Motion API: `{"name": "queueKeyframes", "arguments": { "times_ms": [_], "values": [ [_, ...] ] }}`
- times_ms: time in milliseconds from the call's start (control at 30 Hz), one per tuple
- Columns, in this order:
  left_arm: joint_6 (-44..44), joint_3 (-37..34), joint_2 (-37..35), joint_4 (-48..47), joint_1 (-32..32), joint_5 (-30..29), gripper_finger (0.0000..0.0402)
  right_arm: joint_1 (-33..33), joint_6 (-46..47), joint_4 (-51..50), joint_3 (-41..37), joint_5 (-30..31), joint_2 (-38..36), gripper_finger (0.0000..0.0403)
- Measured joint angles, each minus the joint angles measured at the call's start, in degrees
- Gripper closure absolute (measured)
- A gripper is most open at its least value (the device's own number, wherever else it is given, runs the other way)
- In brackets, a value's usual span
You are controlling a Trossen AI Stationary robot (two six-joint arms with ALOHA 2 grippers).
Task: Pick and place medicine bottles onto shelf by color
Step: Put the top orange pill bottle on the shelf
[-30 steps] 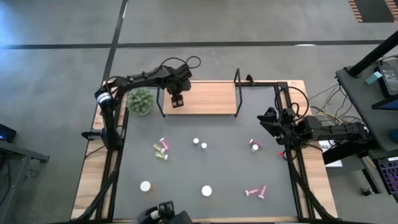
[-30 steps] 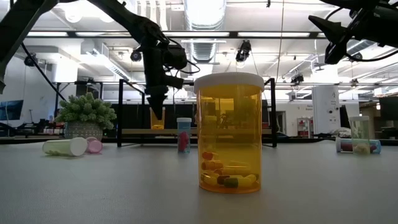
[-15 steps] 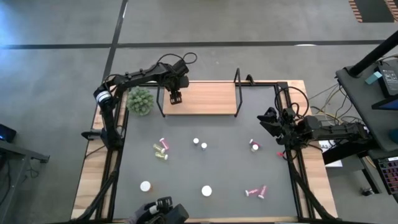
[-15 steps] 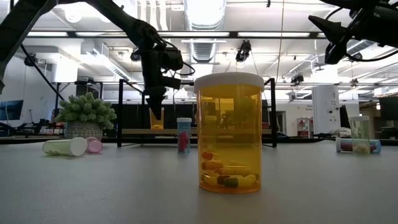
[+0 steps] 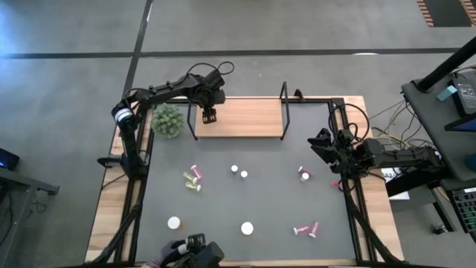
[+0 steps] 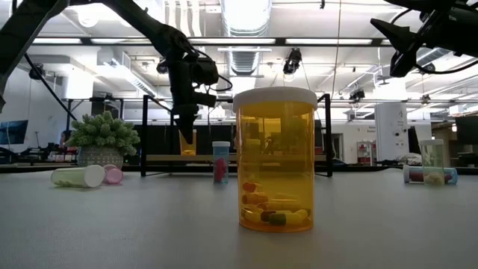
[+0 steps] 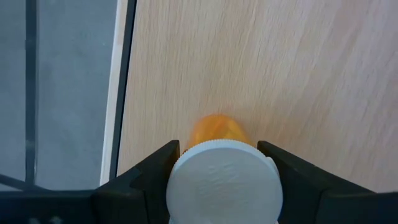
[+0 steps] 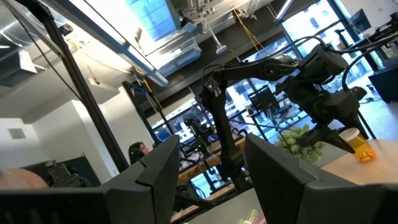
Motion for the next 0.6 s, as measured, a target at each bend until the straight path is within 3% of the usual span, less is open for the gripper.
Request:
{"name": "queueKeyframes", "arguments": {
  "times_ms": [300,600],
  "values": [
    [-0.5,0.0,0.0,-0.4,0.1,0.7,0.0203,0.0,0.0,0.0,0.0,0.0,0.0,0.0232],
    [-1.2,0.0,0.0,-0.4,0.2,0.9,0.0147,0.0,0.0,0.0,0.0,0.0,0.0,0.0232]
  ]
}}
